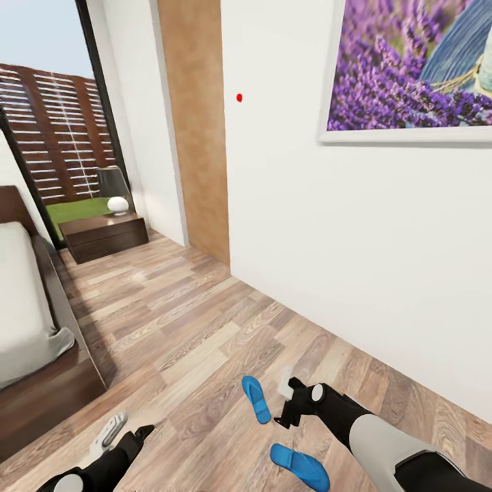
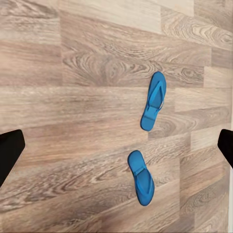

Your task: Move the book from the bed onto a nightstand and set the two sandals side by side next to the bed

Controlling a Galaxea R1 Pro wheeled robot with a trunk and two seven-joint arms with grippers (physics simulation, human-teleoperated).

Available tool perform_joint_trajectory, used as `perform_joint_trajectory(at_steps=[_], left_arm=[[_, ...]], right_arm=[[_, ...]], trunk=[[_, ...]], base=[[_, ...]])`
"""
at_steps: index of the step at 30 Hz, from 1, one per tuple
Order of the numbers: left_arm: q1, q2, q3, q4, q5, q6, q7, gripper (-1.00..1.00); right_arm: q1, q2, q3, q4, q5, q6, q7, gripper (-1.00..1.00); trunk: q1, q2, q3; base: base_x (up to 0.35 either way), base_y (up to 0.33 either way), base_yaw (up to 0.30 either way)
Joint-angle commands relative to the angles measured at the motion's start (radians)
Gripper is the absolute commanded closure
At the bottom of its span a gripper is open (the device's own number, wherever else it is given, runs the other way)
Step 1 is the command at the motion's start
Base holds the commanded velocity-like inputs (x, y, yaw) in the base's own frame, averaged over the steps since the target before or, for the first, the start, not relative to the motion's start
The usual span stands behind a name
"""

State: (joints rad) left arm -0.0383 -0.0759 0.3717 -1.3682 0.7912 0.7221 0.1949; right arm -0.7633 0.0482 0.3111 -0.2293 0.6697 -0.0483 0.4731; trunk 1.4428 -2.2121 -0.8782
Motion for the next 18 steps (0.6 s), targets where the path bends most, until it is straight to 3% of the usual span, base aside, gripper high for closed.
perform_joint_trajectory(at_steps=[1,4,11,12,18], left_arm=[[0.001,-0.002,0.002,-0.011,0.013,0.005,0.012,-1.00],[0.003,-0.006,0.000,-0.031,0.016,0.005,0.019,-1.00],[0.005,-0.024,-0.005,-0.072,0.020,0.002,0.112,-1.00],[0.006,-0.030,-0.017,-0.092,0.021,0.000,0.171,-1.00],[0.006,-0.044,-0.052,-0.110,0.020,-0.002,0.227,-1.00]], right_arm=[[-0.001,0.000,-0.001,0.000,0.011,0.007,0.003,-1.00],[-0.001,-0.001,0.001,0.001,0.011,0.033,0.011,-1.00],[-0.006,-0.015,0.003,-0.001,0.011,0.105,0.129,-1.00],[-0.008,-0.042,0.001,-0.006,0.008,0.113,0.183,-1.00],[-0.011,-0.086,-0.004,-0.015,0.004,0.116,0.255,-1.00]], trunk=[[0.004,-0.008,-0.003],[0.015,-0.029,-0.010],[0.042,-0.078,-0.027],[0.046,-0.085,-0.030],[0.069,-0.127,-0.047]], base=[[-0.007,-0.007,0.252],[-0.005,-0.005,0.248],[-0.002,-0.002,0.224],[0.000,0.000,0.112],[0.000,0.000,0.075]])
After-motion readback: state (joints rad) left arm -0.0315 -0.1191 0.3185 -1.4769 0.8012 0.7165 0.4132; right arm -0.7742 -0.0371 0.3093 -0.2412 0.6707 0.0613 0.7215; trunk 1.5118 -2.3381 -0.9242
